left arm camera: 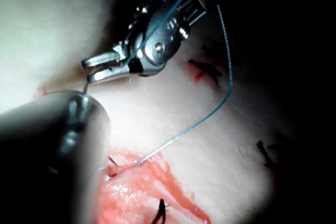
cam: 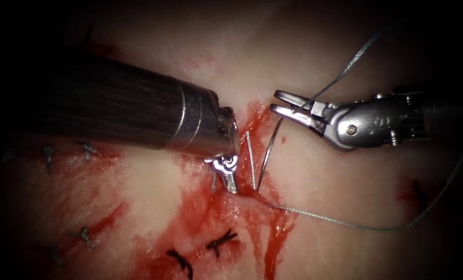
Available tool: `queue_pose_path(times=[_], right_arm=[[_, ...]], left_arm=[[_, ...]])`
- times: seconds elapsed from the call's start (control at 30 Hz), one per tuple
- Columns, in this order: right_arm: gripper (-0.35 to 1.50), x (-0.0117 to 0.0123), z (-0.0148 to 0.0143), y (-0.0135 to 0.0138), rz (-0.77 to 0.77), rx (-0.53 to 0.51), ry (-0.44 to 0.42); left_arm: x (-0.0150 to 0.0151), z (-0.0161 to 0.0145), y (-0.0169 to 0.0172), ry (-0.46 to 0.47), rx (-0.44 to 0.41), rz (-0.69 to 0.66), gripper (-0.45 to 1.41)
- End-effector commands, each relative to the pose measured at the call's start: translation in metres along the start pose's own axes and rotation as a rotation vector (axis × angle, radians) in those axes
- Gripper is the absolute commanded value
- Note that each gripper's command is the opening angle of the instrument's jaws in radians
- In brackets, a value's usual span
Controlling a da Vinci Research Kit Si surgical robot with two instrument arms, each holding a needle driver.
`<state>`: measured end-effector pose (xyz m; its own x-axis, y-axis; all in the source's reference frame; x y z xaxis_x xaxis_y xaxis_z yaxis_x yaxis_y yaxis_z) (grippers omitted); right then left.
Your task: Wound Closure
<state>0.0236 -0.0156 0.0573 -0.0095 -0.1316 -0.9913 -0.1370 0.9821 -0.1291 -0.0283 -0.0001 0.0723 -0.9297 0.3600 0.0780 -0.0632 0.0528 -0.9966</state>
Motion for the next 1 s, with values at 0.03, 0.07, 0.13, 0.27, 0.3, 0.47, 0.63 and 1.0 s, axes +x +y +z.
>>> queue_pose_path(times=[0.03,0.07,0.13,0.27,0.3,0.47,0.63,1.0], right_arm=[[-0.35,-0.0004,0.0011,-0.0006,-0.003,0.005,-0.001],[-0.35,-0.0005,0.0011,-0.0007,-0.01,0.008,-0.003],[-0.35,-0.0007,0.0011,-0.0009,-0.018,0.012,-0.008],[-0.35,-0.0006,0.0012,-0.0011,-0.018,0.015,-0.01],[-0.35,-0.0005,0.0013,-0.0012,-0.018,0.015,-0.009],[-0.35,0.0003,0.0013,-0.001,0.006,0.004,0.005],[-0.35,0.0011,0.0013,-0.0008,0.054,0.01,0.039],[-0.35,0.0016,0.001,-0.0004,0.102,0.017,0.06]], left_arm=[[0.0005,0.0002,-0.0005,0.005,0.002,0.0,-0.45],[0.0006,0.0001,-0.0005,0.006,0.002,0.0,-0.45],[0.0006,0.0001,-0.0004,0.013,0.002,0.001,-0.45],[0.0007,0.0,-0.0003,0.018,0.003,0.001,-0.45],[0.0007,0.0,-0.0003,0.017,0.002,0.002,-0.45],[0.0007,-0.0001,-0.0004,0.017,0.003,0.003,-0.45],[0.0005,-0.0002,-0.0004,0.019,0.004,0.007,-0.45],[0.0003,-0.0004,-0.0006,0.021,0.008,0.013,-0.45]])
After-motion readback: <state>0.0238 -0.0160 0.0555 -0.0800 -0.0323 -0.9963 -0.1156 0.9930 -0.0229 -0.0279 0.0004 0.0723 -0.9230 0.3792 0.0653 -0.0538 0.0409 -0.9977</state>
